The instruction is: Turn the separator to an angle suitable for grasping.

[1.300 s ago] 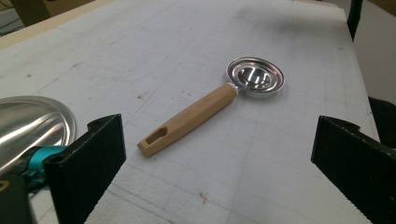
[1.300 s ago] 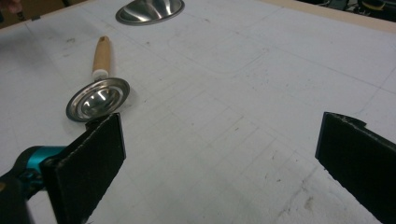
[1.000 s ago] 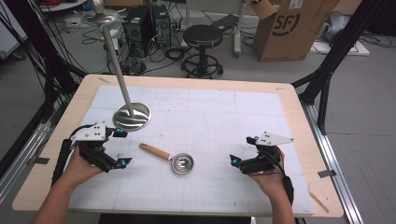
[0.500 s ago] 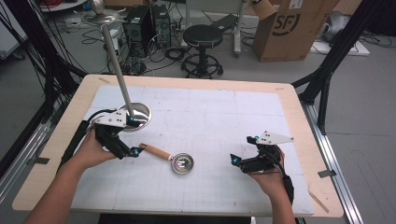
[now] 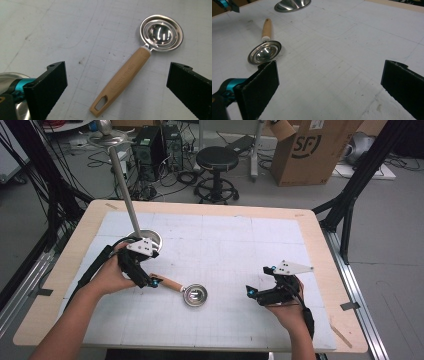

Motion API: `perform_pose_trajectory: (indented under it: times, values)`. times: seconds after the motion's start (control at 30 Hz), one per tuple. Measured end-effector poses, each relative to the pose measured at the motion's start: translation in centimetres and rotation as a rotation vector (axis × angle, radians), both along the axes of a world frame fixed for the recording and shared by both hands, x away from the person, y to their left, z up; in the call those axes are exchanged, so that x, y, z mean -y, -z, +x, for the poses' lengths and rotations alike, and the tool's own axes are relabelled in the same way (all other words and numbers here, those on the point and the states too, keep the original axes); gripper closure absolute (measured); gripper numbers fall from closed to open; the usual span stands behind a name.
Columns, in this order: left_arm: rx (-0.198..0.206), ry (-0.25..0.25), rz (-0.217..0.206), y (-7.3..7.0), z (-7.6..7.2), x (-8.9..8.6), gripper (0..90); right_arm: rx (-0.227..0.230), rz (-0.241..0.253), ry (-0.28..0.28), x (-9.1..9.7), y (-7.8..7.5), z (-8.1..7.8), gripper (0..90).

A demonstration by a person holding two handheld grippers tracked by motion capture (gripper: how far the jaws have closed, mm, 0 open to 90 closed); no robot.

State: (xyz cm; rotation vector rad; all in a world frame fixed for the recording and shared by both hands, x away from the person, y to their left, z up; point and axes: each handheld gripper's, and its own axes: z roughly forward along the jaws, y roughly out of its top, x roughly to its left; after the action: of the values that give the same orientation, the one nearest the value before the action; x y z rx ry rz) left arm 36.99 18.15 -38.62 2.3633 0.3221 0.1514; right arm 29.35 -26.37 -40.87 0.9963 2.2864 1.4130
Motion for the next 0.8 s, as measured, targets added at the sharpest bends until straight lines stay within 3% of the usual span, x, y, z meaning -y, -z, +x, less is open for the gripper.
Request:
perform_pose_trajectory:
  times: [0.2, 0.23, 0.3, 0.33, 0.6, 0.8]
  values:
    - [-0.015, 0.022, 0.065, 1.1, 0.1, 0.9, 3.8, -0.005, -0.01, 0.003, -0.1, 0.1, 0.0, 0.1]
    - [0.004, 0.033, 0.094, 1.4, 0.1, 1.0, 3.8, -0.005, -0.01, 0.0, -0.1, 0.1, 0.0, 0.1]
    - [-0.003, 0.037, 0.102, 1.5, 0.2, 1.1, 3.8, -0.004, -0.012, 0.001, -0.1, 0.1, 0.0, 0.1]
    - [0.0, 0.049, 0.114, 1.5, 0.2, 1.1, 9.6, -0.007, -0.014, -0.001, -0.2, 0.3, 0.1, 0.1]
    - [-0.006, 0.056, 0.149, 2.0, 0.4, 1.2, 13.3, -0.014, -0.019, -0.002, -0.2, 0.4, 0.1, 0.1]
    - [-0.009, 0.082, 0.192, 2.6, 0.4, 1.6, 24.2, -0.013, -0.02, -0.001, -0.2, 0.4, 0.1, 0.1]
